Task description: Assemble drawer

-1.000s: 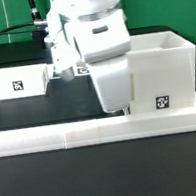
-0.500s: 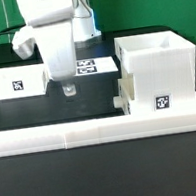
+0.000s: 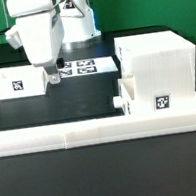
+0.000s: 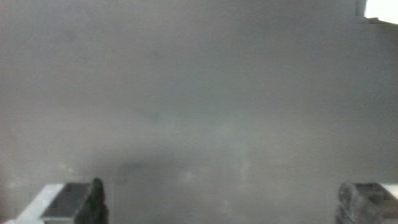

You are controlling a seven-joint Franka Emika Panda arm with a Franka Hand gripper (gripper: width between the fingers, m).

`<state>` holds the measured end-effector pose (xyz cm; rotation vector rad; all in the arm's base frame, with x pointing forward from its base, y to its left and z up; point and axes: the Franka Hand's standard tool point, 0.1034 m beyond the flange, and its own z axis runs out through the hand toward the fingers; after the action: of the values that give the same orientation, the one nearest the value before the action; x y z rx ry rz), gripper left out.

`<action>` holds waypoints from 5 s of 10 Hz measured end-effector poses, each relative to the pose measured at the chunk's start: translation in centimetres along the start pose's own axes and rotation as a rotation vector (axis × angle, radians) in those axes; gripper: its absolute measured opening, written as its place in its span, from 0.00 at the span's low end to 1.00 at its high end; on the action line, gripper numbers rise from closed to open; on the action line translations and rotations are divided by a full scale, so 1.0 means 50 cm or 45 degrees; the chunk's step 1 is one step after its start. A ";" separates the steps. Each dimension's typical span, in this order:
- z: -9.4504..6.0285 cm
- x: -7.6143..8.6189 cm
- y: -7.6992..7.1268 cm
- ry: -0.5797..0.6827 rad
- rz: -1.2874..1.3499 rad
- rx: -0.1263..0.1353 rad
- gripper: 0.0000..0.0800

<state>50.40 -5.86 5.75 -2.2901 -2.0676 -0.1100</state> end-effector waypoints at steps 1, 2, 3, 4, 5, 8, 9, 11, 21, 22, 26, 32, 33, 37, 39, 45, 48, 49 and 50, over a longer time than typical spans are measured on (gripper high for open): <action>0.000 0.000 0.000 0.001 0.047 0.000 0.81; -0.001 -0.005 0.001 0.003 0.154 -0.012 0.81; -0.006 -0.028 -0.006 0.005 0.341 -0.064 0.81; -0.012 -0.039 -0.027 0.000 0.498 -0.105 0.81; -0.015 -0.043 -0.048 -0.001 0.613 -0.130 0.81; -0.017 -0.055 -0.064 0.005 0.853 -0.124 0.81; -0.016 -0.055 -0.064 0.007 0.893 -0.123 0.81; -0.015 -0.054 -0.065 0.016 1.067 -0.123 0.81; -0.007 -0.063 -0.137 0.049 2.052 -0.084 0.81; -0.006 -0.064 -0.137 0.048 2.025 -0.084 0.81; 0.024 -0.080 -0.205 0.019 1.928 -0.097 0.81; 0.094 -0.078 -0.243 -0.007 1.766 -0.096 0.81; 0.094 -0.090 -0.242 -0.007 1.759 -0.097 0.81; 0.095 -0.102 -0.246 -0.007 1.774 -0.102 0.53; 0.095 -0.102 -0.246 -0.007 1.774 -0.102 0.30; 0.095 -0.102 -0.245 -0.006 1.774 -0.103 0.05; 0.093 -0.097 -0.244 -0.008 1.777 -0.091 0.05; 0.072 -0.074 -0.234 -0.016 1.781 -0.031 0.05; 0.044 -0.057 -0.219 -0.003 1.788 -0.037 0.05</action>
Offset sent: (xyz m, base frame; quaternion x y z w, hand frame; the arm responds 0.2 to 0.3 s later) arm -0.0477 -0.0260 0.0144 -0.0842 -0.0212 0.3026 0.9492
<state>39.27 -7.38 3.22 -3.0733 -0.0974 -0.0545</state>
